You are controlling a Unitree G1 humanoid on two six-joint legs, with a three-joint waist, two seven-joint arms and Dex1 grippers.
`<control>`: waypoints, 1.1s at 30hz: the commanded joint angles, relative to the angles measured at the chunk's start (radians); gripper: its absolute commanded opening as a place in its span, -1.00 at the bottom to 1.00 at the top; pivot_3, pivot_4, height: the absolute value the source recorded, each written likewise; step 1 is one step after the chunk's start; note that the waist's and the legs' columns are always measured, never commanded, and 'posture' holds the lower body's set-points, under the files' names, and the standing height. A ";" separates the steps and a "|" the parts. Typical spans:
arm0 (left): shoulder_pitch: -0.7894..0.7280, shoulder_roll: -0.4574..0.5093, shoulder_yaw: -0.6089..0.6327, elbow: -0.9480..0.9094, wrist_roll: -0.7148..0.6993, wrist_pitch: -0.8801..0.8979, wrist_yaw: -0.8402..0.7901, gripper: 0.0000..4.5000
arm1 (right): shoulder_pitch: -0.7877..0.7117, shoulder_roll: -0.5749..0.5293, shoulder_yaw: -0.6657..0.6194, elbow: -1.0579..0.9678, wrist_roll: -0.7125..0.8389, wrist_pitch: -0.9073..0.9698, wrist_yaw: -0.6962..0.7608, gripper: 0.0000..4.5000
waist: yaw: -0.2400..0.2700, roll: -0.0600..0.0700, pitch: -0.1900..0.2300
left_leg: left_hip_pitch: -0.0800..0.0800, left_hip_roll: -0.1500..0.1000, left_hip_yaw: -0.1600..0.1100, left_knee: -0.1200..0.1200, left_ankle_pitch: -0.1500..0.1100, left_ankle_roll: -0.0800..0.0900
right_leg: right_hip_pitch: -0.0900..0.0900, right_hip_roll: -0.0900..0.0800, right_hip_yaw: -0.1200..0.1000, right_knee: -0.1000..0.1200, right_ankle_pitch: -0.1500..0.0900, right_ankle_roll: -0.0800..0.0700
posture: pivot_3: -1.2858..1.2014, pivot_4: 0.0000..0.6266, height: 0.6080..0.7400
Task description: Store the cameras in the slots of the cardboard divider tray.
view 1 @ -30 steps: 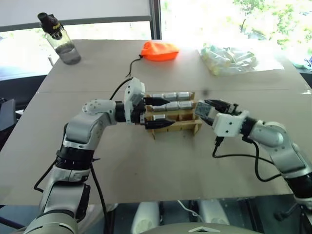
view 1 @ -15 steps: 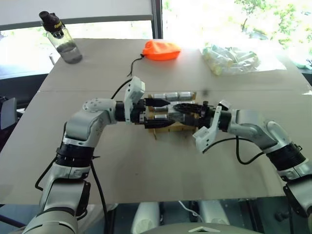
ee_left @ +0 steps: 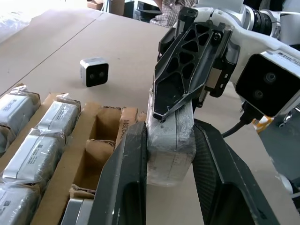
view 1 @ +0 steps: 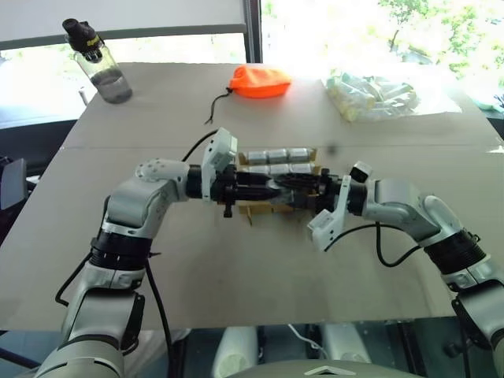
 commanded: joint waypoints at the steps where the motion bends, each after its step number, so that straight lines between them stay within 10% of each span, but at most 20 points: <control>1: -0.020 0.032 0.008 0.003 0.005 0.010 -0.018 -0.66 | -0.023 -0.003 -0.024 -0.021 0.011 -0.013 -0.010 -0.11 | 0.000 0.000 0.000 | 0.000 0.000 0.000 0.000 0.000 0.000 | 0.000 0.000 0.000 0.000 0.000 0.000 | 0.03 -0.52 1.00; 7: -0.070 0.020 0.006 0.084 0.042 -0.054 -0.026 -0.66 | 0.017 -0.003 -0.072 -0.052 0.075 0.063 -0.001 0.94 | 0.003 0.000 0.000 | 0.000 0.000 0.000 0.000 0.000 0.000 | 0.000 0.000 0.000 0.000 0.000 0.000 | 0.03 -0.52 1.00; 13: -0.130 -0.004 0.009 0.186 0.089 -0.159 -0.033 -0.66 | 0.135 -0.069 -0.183 -0.178 0.333 0.247 0.110 0.94 | 0.008 0.000 0.000 | -0.001 -0.001 0.000 0.000 0.000 0.000 | 0.000 -0.001 -0.001 0.000 0.000 0.000 | 0.03 -0.52 1.00; 21: -0.134 -0.049 -0.012 0.255 0.154 -0.263 -0.034 -0.66 | 0.690 -0.161 -0.418 -0.552 1.140 0.903 0.337 0.94 | 0.022 -0.001 0.001 | -0.001 0.000 -0.004 0.000 0.000 0.000 | 0.003 -0.001 -0.004 -0.001 0.000 0.000 | 0.03 -0.52 1.00; 33: -0.146 -0.109 -0.030 0.334 0.222 -0.370 -0.029 -0.66 | 1.061 -0.069 -0.654 -0.442 1.321 0.849 0.590 0.94 | 0.025 -0.002 0.000 | 0.006 0.000 -0.006 0.002 -0.003 0.006 | 0.010 0.003 -0.004 -0.001 0.000 0.000 | 0.03 -0.52 1.00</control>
